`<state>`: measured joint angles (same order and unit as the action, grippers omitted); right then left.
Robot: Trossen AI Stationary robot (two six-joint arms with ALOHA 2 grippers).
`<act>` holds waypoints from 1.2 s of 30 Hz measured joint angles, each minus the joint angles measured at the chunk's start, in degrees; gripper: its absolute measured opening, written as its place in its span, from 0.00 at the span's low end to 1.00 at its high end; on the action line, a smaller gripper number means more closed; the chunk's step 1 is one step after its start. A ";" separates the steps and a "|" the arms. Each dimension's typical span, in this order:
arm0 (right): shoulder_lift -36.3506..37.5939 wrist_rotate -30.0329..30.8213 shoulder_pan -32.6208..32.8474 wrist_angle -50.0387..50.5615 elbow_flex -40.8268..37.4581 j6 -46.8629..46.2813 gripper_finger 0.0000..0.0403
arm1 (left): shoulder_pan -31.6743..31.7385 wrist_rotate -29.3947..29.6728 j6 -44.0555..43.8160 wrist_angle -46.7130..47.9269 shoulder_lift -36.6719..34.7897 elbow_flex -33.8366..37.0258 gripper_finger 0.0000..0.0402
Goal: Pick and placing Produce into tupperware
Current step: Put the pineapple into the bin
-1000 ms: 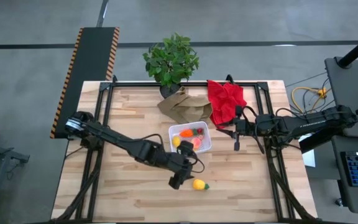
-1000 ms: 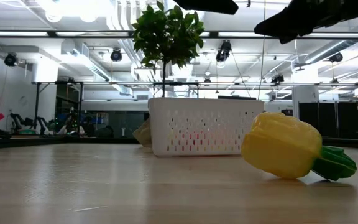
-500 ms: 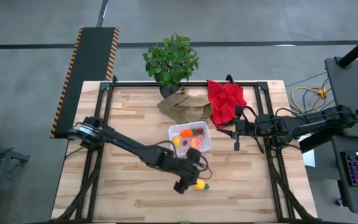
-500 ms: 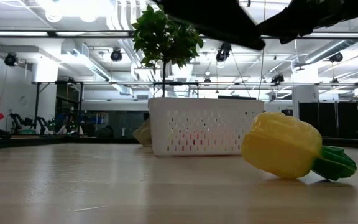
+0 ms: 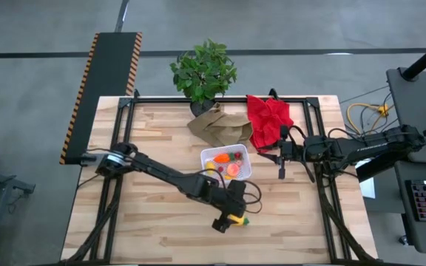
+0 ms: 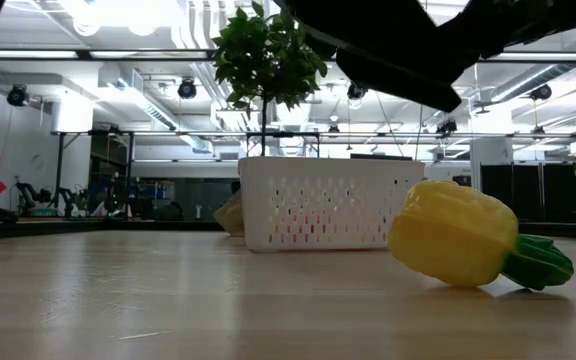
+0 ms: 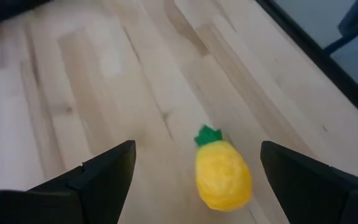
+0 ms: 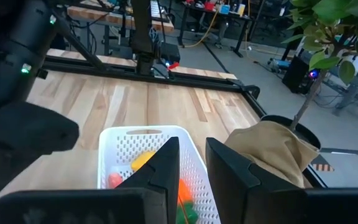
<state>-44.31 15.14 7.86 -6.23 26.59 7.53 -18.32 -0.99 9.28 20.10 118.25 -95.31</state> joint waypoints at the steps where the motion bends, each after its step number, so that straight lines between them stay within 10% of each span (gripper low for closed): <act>1: -0.01 -0.01 0.00 0.02 -0.01 0.00 0.17 | 0.05 0.04 0.00 0.01 -0.05 -0.02 0.82; 36: -0.07 -0.05 0.00 0.09 0.00 -1.53 0.17 | -2.68 5.91 -16.44 5.92 10.12 -7.15 0.82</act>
<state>-44.38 15.09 7.86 -6.13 26.59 6.00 -20.99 4.92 -7.16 26.01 128.37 -102.46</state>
